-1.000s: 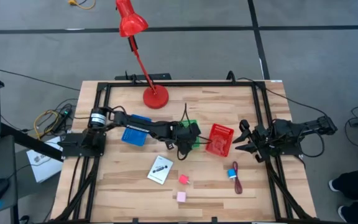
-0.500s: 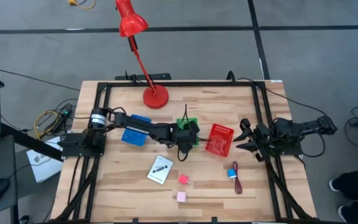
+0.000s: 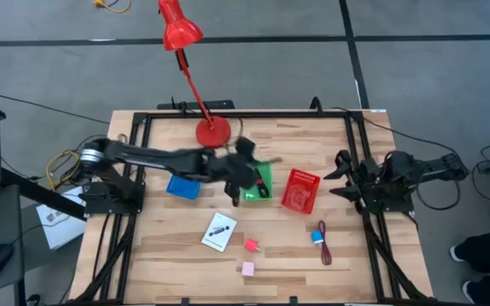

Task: Pick and place items into bin
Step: Put the pink charger cable into the green bin

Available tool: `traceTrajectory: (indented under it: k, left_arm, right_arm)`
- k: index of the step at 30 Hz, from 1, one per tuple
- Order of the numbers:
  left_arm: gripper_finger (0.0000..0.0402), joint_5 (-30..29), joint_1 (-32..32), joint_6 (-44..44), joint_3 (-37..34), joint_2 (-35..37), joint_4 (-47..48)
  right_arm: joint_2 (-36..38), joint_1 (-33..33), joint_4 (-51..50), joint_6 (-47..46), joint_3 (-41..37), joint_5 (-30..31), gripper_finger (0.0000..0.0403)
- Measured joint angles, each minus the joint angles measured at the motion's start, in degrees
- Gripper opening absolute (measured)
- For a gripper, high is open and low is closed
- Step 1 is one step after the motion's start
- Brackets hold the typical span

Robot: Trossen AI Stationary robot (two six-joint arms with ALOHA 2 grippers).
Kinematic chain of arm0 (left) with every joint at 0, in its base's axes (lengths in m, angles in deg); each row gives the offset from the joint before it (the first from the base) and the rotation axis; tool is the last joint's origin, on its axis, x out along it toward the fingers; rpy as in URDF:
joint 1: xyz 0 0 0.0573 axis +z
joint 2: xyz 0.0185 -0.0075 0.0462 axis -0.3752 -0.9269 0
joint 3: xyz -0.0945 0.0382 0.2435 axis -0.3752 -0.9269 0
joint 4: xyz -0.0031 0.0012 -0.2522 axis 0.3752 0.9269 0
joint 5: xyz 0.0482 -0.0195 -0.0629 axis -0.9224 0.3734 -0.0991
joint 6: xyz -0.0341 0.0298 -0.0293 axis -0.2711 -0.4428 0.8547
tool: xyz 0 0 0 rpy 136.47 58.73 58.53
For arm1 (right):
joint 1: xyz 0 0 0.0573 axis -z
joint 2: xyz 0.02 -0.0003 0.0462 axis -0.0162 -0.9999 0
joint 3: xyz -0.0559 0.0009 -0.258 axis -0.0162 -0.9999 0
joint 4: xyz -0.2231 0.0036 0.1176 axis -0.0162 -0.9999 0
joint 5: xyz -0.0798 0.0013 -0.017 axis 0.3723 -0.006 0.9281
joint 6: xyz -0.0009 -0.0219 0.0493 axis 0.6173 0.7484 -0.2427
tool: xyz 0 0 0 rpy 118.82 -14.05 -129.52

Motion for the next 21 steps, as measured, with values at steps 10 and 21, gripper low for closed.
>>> traceTrajectory:
  k: [10,21]
  left_arm:
    - [0.0162,0.82,0.45,15.01,0.01,14.55,6.39]
    - [0.0162,0.55,0.47,18.18,-2.33,14.83,14.99]
  right_arm:
    - [-26.11,-0.99,-40.33,-28.57,27.61,8.54,0.0181]
    - [-53.88,-17.33,-45.95,-73.35,34.08,-12.95,0.0153]
